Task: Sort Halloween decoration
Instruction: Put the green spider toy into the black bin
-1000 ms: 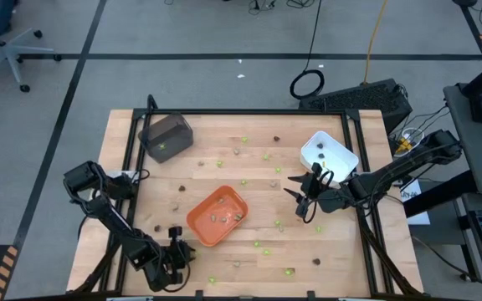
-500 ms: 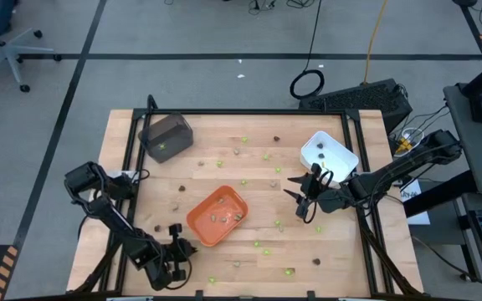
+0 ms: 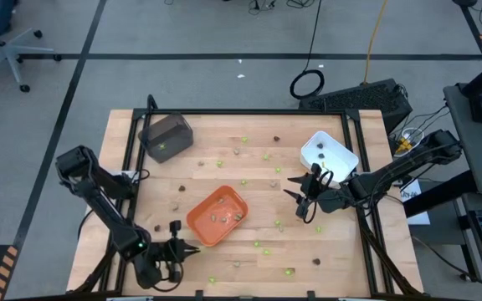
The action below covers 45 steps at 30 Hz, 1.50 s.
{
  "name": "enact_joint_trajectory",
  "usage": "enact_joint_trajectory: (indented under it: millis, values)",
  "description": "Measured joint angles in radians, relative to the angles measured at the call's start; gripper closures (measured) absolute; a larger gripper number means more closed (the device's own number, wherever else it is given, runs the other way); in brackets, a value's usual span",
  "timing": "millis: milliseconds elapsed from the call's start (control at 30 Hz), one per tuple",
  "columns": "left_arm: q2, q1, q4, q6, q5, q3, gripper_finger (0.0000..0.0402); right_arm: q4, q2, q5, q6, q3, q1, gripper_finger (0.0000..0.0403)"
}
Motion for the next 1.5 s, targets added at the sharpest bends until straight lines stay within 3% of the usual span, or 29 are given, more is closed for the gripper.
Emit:
enact_joint_trajectory:
  millis: [433, 600, 933, 1300, 1500]
  values:
    - [-0.044, 0.027, -0.004, 0.518, -0.133, 0.000, 0.0401, -0.002, 0.000, 0.000, -0.003, 0.000, 0.000, 0.0229]
    - [-0.044, 0.032, 0.000, 0.604, -0.167, 0.000, 0.0401, -0.007, 0.000, 0.000, -0.003, 0.000, 0.000, 0.0229]
    - [-0.044, 0.032, 0.005, 0.594, -0.179, 0.001, 0.0401, -0.007, 0.000, 0.000, -0.004, 0.000, 0.000, 0.0229]
    - [-0.049, 0.057, 0.004, 0.360, -0.289, -0.002, 0.0401, -0.007, 0.000, 0.000, -0.004, 0.000, 0.000, 0.0229]
    - [-0.142, 0.136, -0.008, 0.341, -0.307, -0.038, 0.0401, -0.007, 0.000, 0.000, -0.015, 0.000, 0.000, 0.0229]
